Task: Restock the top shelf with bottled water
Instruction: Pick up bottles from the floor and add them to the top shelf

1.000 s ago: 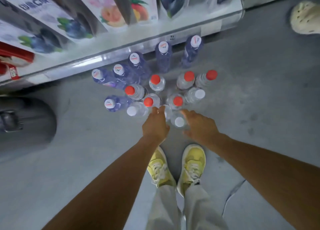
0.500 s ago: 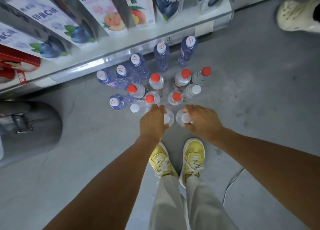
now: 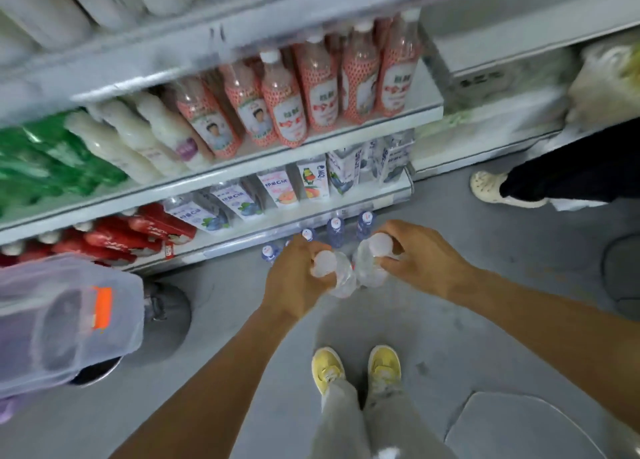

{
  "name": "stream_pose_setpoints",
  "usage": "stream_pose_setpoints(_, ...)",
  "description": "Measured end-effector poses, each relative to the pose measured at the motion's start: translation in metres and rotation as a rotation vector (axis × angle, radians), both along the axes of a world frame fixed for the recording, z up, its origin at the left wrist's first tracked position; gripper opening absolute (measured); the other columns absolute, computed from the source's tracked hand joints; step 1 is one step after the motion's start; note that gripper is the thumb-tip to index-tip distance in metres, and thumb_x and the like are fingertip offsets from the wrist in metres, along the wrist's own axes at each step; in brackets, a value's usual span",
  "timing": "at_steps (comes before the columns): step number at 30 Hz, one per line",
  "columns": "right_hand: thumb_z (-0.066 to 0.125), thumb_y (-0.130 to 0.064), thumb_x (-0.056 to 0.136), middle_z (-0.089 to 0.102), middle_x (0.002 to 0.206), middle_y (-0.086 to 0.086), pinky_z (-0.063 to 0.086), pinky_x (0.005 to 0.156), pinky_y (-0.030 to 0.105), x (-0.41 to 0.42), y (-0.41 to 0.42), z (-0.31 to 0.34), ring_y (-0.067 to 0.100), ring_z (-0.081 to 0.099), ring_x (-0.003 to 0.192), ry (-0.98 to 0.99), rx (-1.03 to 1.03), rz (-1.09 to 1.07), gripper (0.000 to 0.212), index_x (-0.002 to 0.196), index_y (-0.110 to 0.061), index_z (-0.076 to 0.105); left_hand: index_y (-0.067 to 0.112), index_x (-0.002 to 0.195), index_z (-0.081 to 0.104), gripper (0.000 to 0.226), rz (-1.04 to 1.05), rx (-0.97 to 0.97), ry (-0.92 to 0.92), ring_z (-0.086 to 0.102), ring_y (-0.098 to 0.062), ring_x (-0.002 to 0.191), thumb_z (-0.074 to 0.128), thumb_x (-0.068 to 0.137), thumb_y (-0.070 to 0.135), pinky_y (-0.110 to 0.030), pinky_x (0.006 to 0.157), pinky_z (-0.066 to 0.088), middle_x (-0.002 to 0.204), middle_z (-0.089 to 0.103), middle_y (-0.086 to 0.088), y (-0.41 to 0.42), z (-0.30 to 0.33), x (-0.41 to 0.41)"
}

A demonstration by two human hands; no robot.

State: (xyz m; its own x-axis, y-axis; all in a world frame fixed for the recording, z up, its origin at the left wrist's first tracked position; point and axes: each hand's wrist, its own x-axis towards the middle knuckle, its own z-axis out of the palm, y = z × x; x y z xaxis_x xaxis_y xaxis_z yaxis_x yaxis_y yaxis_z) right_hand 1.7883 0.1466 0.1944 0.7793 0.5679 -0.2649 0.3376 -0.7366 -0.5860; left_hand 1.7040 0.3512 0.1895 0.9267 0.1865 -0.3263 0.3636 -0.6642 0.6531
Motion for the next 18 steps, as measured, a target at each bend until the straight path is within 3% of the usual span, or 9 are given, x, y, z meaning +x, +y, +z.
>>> stream_pose_setpoints(4, 0.072, -0.029, 0.086, 0.050, 0.071, -0.011, 0.038, 0.061, 0.018, 0.021, 0.005, 0.110, 0.011, 0.048, 0.065, -0.118, 0.132, 0.001, 0.019, 0.093, -0.019, 0.058, 0.018, 0.093, 0.071, 0.024, -0.023, -0.042, -0.200, 0.054, -0.020, 0.083, 0.079, 0.073, 0.006, -0.027, 0.077, 0.045, 0.091, 0.055, -0.001, 0.012, 0.103, 0.013)
stream_pose_setpoints(6, 0.073, -0.035, 0.084, 0.049, 0.067, -0.008, 0.043, 0.065, 0.033, 0.029, 0.011, 0.163, 0.015, 0.047, 0.063, -0.179, 0.190, 0.014, 0.022, 0.087, -0.022, 0.055, 0.025, 0.090, 0.067, 0.031, -0.008, -0.052, -0.313, 0.054, -0.016, 0.081, 0.081, 0.072, 0.003, -0.021, 0.077, 0.045, 0.091, 0.055, -0.001, 0.016, 0.153, 0.019)
stream_pose_setpoints(8, 0.071, -0.045, 0.083, 0.048, 0.065, -0.005, 0.045, 0.066, 0.042, 0.036, 0.016, 0.212, 0.018, 0.047, 0.063, -0.243, 0.218, 0.013, 0.030, 0.083, -0.020, 0.053, 0.026, 0.092, 0.068, 0.033, 0.028, -0.071, -0.415, 0.058, -0.020, 0.083, 0.082, 0.072, 0.003, -0.030, 0.080, 0.051, 0.095, 0.058, -0.006, 0.021, 0.201, 0.024)
stream_pose_setpoints(11, 0.072, -0.052, 0.079, 0.046, 0.068, -0.003, 0.041, 0.064, 0.039, 0.043, 0.020, 0.285, 0.017, 0.043, 0.064, -0.356, 0.280, -0.009, 0.043, 0.080, -0.013, 0.053, 0.031, 0.091, 0.069, 0.032, 0.050, -0.059, -0.513, 0.058, -0.013, 0.085, 0.084, 0.072, 0.010, -0.030, 0.082, 0.054, 0.095, 0.059, 0.002, 0.029, 0.274, 0.027)
stream_pose_setpoints(13, 0.073, -0.053, 0.075, 0.048, 0.074, -0.002, 0.040, 0.066, 0.037, 0.046, 0.022, 0.330, 0.016, 0.044, 0.067, -0.418, 0.381, 0.011, 0.043, 0.078, -0.013, 0.057, 0.030, 0.089, 0.069, 0.030, 0.072, -0.066, -0.595, 0.056, -0.004, 0.084, 0.086, 0.071, 0.013, -0.022, 0.077, 0.051, 0.093, 0.059, 0.005, 0.033, 0.317, 0.027)
stream_pose_setpoints(16, 0.076, -0.051, 0.072, 0.053, 0.086, -0.001, 0.040, 0.067, 0.023, 0.052, 0.023, 0.389, 0.010, 0.049, 0.073, -0.456, 0.494, -0.001, 0.031, 0.080, -0.024, 0.063, 0.025, 0.087, 0.072, 0.024, 0.135, -0.074, -0.718, 0.058, 0.001, 0.095, 0.088, 0.069, 0.023, -0.005, 0.074, 0.044, 0.102, 0.064, 0.011, 0.036, 0.373, 0.025)
stream_pose_setpoints(18, 0.075, -0.051, 0.074, 0.061, 0.087, 0.004, 0.045, 0.069, 0.029, 0.054, 0.023, 0.420, 0.014, 0.057, 0.074, -0.454, 0.560, -0.012, 0.033, 0.082, -0.019, 0.067, 0.019, 0.092, 0.077, 0.029, 0.171, -0.120, -0.776, 0.064, -0.002, 0.101, 0.089, 0.067, 0.027, -0.015, 0.083, 0.051, 0.109, 0.070, 0.011, 0.035, 0.403, 0.026)
